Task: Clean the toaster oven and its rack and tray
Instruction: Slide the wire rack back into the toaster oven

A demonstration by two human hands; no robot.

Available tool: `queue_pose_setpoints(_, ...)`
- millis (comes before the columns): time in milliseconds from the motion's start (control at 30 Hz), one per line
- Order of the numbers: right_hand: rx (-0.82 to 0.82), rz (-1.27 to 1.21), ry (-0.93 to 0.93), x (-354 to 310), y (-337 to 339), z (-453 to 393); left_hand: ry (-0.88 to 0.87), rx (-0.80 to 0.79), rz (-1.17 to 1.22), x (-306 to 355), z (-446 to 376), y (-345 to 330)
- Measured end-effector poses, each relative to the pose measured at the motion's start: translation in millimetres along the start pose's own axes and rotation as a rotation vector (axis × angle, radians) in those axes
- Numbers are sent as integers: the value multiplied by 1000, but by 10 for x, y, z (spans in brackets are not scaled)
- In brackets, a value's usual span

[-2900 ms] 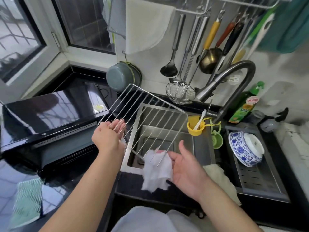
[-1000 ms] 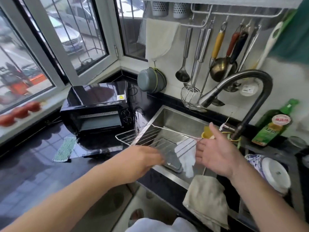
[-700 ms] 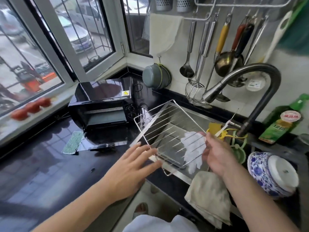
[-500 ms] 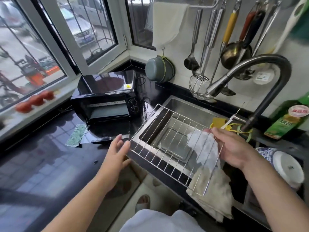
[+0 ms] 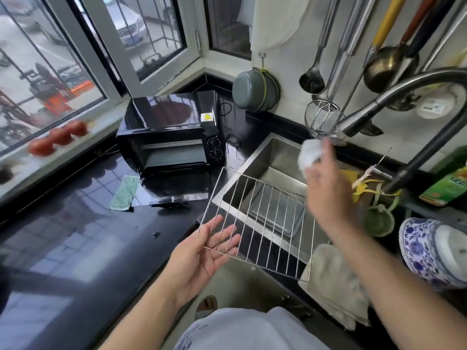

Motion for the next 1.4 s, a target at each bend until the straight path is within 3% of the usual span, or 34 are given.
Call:
queue_pose_setpoints(100, -232, 113, 216, -808, -680, 470, -32, -43, 5, 74, -60, -87)
queue_pose_setpoints(167, -462, -5, 277, -1217, -1051, 962, -57, -39, 65, 193, -144, -59)
queue_pose_setpoints(267, -735, -151, 358, -1591, -1367, 1533, -77, 110, 243, 487, -305, 299)
queue_pose_setpoints(333, -760, -147, 570, -1685, -1455, 1676, -67, 124, 291, 661, -383, 488)
queue_pose_setpoints(400, -627, -89, 761, -1570, -1482, 1645, -88, 155, 297, 776, -458, 703)
queue_pose_setpoints(433, -571, -63, 763, -1413, -1506, 1582, -108, 184, 295, 821, -504, 847)
queue_pose_setpoints(500, -453, 26, 664, -980, -1524, 1408, -140, 202, 284, 965, -583, 1119)
queue_pose_setpoints(567, -366, 103, 420, -518, -1535, 1218, -158, 206, 234, 1127, -663, 1395)
queue_pose_setpoints(667, -328, 36, -305, -77, -1572, 1042, -159, 212, 186, 1297, -731, 1683)
queue_pose_setpoints(733, -291, -273, -627, -131, -1682, 1010, -165, 214, 210, 1386, -801, 1792)
queue_pose_setpoints(800, -362, -739, -946, -334, -1959, 1101, -160, 236, 243, 1472, -927, 1869)
queue_pose_setpoints(833, -401, -852, -1040, -478, -2050, 1147, -153, 245, 258, 1524, -1000, 1886)
queue_pose_setpoints(1033, -773, -773, -902, -1176, -2549, 1047, -151, 221, 294, 1786, -1372, 1846)
queue_pose_setpoints(1133, -712, -687, -826, -1302, -2691, 863, -137, 190, 283, 1829, -1494, 1805)
queue_pose_setpoints(1400, -657, -739, -878, -1359, -2951, 720, -126, 146, 219, 2005, -1820, 1842)
Point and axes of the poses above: each hand's wrist, its own z-axis away from the middle knuckle, its own y-axis out of the back of the hand, x = y × z, the point moved 7 cm from there along -z, towards the middle knuckle, and after that the axes turned 5 degrees about -y, right-handed, at the moved point
